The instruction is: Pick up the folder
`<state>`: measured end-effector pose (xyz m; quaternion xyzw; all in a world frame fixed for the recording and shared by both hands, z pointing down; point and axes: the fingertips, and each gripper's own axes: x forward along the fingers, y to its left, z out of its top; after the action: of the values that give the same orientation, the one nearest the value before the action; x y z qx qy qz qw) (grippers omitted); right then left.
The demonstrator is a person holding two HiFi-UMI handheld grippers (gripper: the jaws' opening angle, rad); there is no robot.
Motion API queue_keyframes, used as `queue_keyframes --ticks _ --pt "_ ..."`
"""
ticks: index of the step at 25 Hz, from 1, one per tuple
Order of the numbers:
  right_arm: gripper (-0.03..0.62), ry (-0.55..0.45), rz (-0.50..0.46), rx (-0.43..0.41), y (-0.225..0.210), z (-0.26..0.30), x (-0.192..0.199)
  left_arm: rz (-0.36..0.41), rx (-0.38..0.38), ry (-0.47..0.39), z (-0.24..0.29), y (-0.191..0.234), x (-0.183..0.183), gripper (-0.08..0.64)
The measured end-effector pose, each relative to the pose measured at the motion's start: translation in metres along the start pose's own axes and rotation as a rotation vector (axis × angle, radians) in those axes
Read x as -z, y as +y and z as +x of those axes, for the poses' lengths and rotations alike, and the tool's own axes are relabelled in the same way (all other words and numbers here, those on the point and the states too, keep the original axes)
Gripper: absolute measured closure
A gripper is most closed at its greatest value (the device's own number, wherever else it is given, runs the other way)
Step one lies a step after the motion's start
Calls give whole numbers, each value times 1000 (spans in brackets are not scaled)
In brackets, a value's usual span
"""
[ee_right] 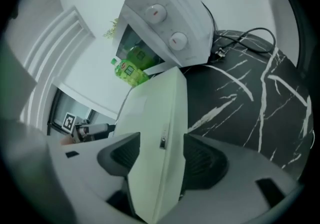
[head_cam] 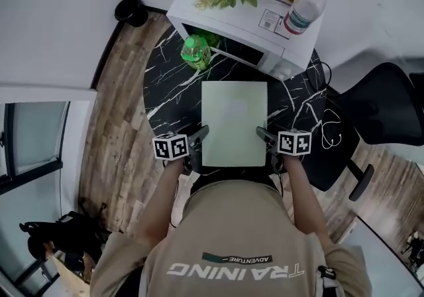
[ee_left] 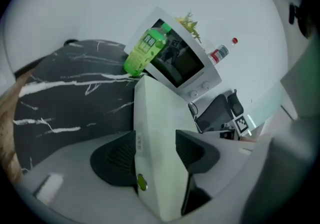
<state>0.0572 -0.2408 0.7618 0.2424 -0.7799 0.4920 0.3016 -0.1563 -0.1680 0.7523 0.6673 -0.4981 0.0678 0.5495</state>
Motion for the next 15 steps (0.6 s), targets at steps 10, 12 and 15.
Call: queue_keyframes --ticks 10,12,15 --pt "310 96 27 -32 -4 22 19 -166 116 133 30 4 21 279" --pt "304 114 33 -53 -5 25 18 -167 125 143 38 1 18 265" --pt "299 151 38 -76 -5 31 19 -133 120 193 47 4 18 251"
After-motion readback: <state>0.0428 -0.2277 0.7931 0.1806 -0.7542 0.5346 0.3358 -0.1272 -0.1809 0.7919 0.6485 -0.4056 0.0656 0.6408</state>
